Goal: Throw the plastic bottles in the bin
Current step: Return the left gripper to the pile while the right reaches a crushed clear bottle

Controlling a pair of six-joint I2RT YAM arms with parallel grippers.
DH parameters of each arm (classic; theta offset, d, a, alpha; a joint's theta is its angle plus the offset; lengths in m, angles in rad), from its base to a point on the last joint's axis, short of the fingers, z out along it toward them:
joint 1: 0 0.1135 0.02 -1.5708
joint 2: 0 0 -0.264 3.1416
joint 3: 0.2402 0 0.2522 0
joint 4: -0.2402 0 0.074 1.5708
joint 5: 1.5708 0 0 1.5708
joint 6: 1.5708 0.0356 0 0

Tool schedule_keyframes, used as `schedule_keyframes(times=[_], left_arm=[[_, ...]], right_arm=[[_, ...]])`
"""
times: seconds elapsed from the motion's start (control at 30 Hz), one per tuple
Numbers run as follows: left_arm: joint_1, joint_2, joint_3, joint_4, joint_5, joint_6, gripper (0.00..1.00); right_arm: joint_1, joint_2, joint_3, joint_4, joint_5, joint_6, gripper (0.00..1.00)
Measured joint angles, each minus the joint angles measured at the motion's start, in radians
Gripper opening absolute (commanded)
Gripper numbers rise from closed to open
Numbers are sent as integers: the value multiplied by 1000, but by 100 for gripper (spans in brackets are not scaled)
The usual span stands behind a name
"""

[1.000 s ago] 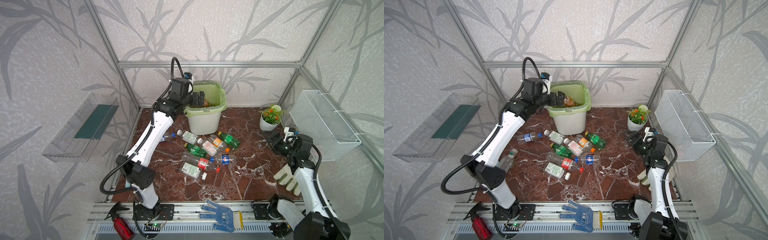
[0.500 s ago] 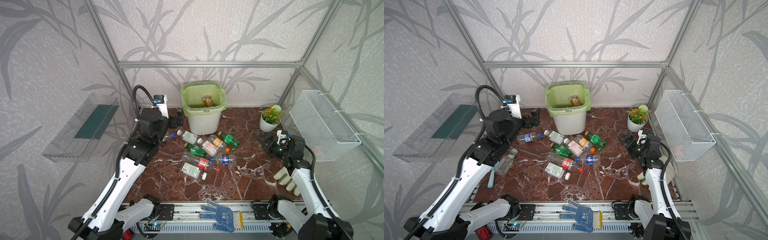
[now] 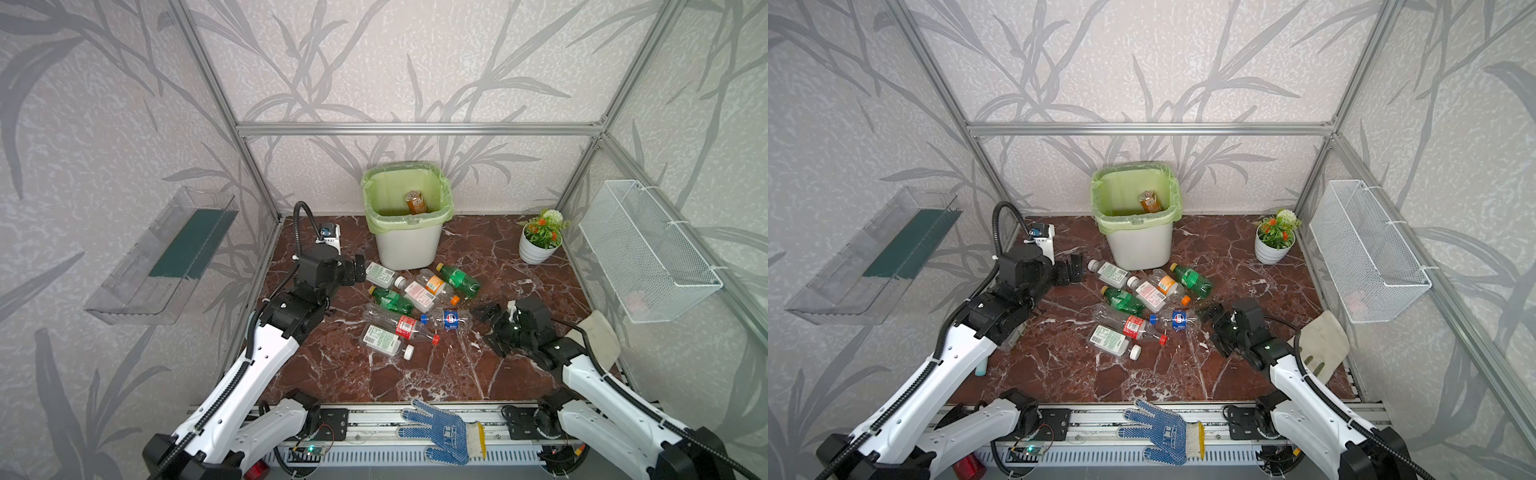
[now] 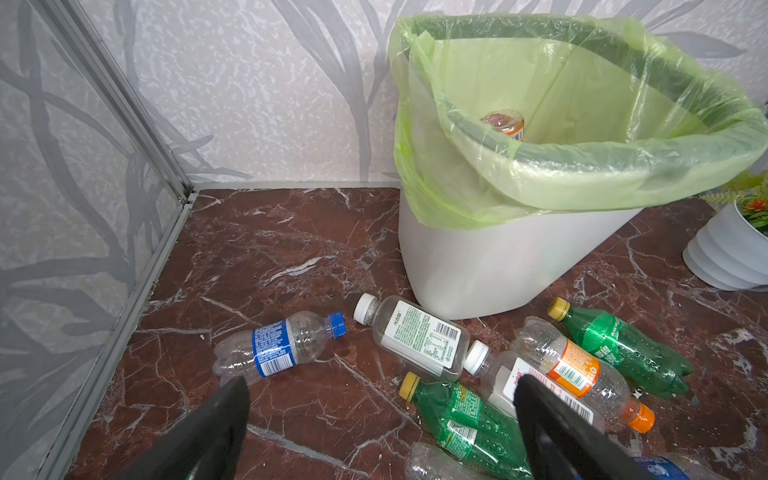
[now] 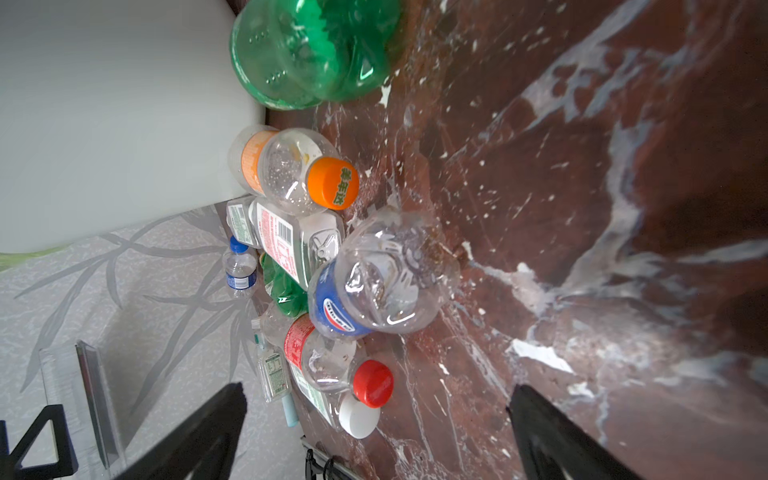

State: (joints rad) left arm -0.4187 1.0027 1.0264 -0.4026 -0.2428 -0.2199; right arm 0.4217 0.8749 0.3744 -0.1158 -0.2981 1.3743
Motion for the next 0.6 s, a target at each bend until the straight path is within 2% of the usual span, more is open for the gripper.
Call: schedule_keyframes(times=[0.17, 0.23, 0.6], left_arm=[[2, 34, -17, 6, 2, -2, 99], [2, 37, -26, 7, 4, -2, 99], [4, 37, -54, 13, 3, -1, 99]], right_arm=[[132, 63, 0, 51, 93, 137, 100], [163, 103, 0, 82, 118, 178, 97], [233, 293, 78, 151, 212, 289, 91]])
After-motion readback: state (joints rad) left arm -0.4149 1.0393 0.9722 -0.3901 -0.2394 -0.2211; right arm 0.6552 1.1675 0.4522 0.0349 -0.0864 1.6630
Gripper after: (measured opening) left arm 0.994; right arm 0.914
